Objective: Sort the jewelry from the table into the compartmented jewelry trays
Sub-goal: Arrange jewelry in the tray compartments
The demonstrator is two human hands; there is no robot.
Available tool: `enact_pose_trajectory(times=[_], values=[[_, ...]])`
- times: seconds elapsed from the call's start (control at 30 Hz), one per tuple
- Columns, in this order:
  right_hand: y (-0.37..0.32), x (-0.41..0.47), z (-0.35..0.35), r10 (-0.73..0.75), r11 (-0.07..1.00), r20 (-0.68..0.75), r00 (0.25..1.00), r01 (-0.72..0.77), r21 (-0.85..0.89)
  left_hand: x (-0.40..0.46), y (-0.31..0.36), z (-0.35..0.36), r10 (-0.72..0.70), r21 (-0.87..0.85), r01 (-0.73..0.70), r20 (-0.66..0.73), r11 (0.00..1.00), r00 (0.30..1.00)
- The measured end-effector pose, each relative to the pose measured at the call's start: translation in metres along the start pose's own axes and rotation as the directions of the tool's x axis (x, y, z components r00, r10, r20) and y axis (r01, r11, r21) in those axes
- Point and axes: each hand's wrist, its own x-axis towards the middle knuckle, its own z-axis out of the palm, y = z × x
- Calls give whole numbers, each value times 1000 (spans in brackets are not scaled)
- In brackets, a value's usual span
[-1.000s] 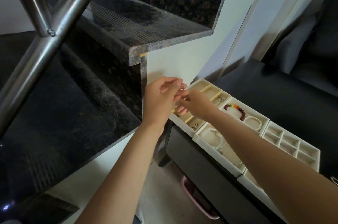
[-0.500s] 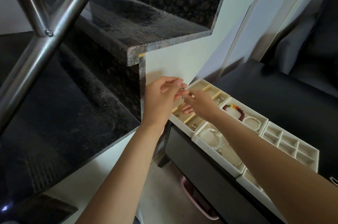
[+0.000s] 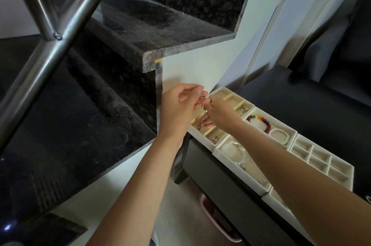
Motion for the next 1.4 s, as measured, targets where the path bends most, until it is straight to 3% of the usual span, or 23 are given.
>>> enact_pose_trajectory(times=[0.3, 0.57, 0.73, 0.8, 0.9, 1.07, 1.23, 1.4], values=[[-2, 2, 8, -64, 977, -2, 998, 62, -202, 0, 0, -1, -3, -5, 3, 7, 1000, 1000], [-2, -1, 4, -43, 988, 102, 994, 58, -143, 2, -2, -1, 7, 46, -7, -1, 999, 1000], [1, -2, -17, -81, 976, 83, 993, 96, -194, 10, -10, -2, 32, 195, -36, 20, 980, 999], [-3, -7, -26, -93, 994, 84, 992, 97, -42, 13, -12, -2, 19, 236, -27, 37, 971, 999], [-11, -16, -37, -100, 930, 193, 976, 23, 366, 16, -15, 0, 35, 297, -54, 68, 954, 997], [-10, -16, -47, -131, 852, 293, 947, -44, 522, 23, -16, 4, 57, 339, -81, 81, 937, 995], [-1, -10, -57, -135, 884, 271, 953, -8, 467, 28, -22, 3, 24, 384, -71, 126, 921, 992], [7, 4, -65, -57, 979, 69, 996, 42, 202, 35, -34, 0, 58, 538, -104, 101, 836, 993]])
